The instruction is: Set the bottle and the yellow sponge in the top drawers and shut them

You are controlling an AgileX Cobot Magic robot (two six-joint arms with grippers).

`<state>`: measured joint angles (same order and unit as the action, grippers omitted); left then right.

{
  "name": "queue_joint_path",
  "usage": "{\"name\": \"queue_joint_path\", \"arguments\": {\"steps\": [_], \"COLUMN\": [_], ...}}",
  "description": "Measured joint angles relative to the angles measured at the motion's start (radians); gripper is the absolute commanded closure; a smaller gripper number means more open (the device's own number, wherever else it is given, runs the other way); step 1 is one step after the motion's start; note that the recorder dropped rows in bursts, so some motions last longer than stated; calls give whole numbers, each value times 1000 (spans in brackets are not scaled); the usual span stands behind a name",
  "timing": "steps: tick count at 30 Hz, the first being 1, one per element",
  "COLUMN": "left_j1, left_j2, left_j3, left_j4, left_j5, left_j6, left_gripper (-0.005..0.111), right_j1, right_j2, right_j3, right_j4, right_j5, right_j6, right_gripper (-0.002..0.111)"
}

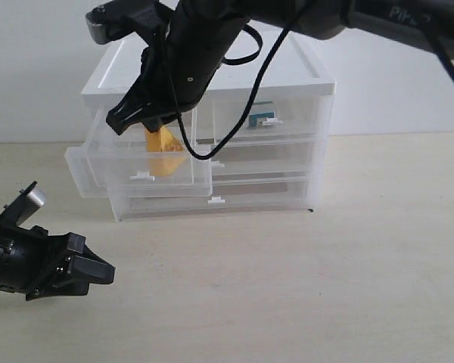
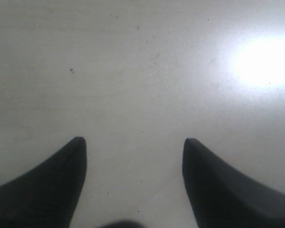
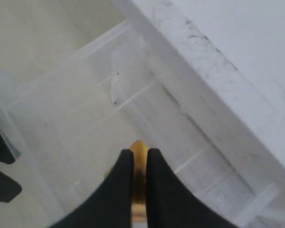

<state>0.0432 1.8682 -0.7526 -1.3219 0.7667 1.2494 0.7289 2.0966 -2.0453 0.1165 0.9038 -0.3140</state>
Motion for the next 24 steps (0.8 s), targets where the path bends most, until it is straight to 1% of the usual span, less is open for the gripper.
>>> {"name": "queue_joint_path", "arguments": {"steps": [6,8,9,11,13,15,17,21,24], "left_j1": [0,0,0,0,0,0,0,0,0], "left_j2": [0,0,0,0,0,0,0,0,0], "left_j3": [0,0,0,0,0,0,0,0,0], "left_j4": [0,0,0,0,0,0,0,0,0], "left_j5": [0,0,0,0,0,0,0,0,0], "left_j6": [0,0,0,0,0,0,0,0,0], "left_gripper": [51,51,51,51,51,51,51,51,51], "right_j1": [0,0,0,0,0,0,0,0,0], "right_j2": [60,86,94,96,96,99,97,73,34], "right_j3": [-15,-10,-9,-8,-8,-8,-8,-8,-8], "right_j4": [53,57,57,59,57,57,59,61,65], "right_j5": [-120,-127,-133,-160,-161,-160,-159,-152,-133], "right_j6": [-24,-17,-15,-5,3,4,7,9,11], "right_gripper": [108,103,97,82,63,53,56,72,80]}}
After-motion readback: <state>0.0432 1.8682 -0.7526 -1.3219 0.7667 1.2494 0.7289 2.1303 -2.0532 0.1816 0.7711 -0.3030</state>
